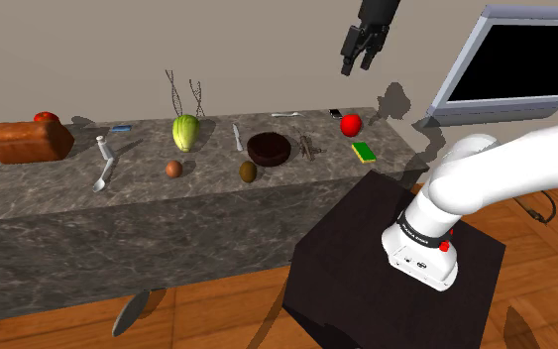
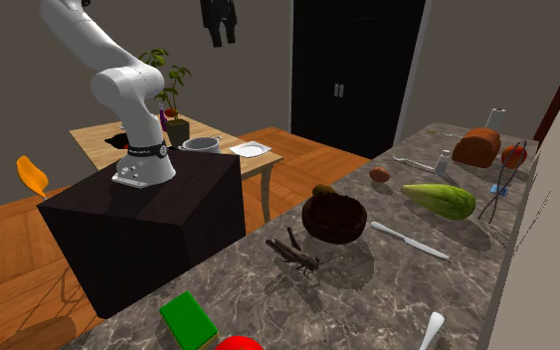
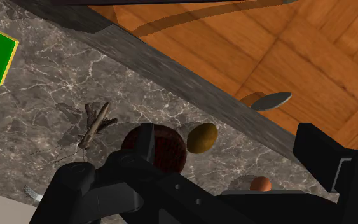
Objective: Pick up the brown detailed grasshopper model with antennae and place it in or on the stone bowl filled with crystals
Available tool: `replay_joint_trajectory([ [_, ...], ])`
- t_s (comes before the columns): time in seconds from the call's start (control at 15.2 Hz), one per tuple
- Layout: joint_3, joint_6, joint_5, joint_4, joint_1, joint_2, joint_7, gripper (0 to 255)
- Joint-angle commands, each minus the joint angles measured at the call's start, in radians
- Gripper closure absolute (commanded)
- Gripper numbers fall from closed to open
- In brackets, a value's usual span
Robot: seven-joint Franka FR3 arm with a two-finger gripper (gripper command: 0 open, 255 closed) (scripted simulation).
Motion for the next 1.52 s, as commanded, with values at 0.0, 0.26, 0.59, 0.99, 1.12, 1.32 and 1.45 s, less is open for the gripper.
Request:
replay_joint_trajectory([
  [0.0,0.000,0.000,0.000,0.000,0.000,0.000,0.000,0],
  [0.26,-0.040,0.121,-0.016,-0.062,-0.013,0.064,-0.045,0],
  [0.59,-0.092,0.274,-0.028,-0.110,-0.025,0.175,-0.103,0],
  [0.99,-0.155,0.452,-0.020,-0.124,-0.034,0.348,-0.180,0],
  [1.12,-0.176,0.508,-0.010,-0.117,-0.034,0.414,-0.209,0],
  [1.32,-0.205,0.586,0.017,-0.097,-0.034,0.520,-0.258,0],
  [1.45,-0.222,0.633,0.042,-0.076,-0.034,0.595,-0.294,0],
])
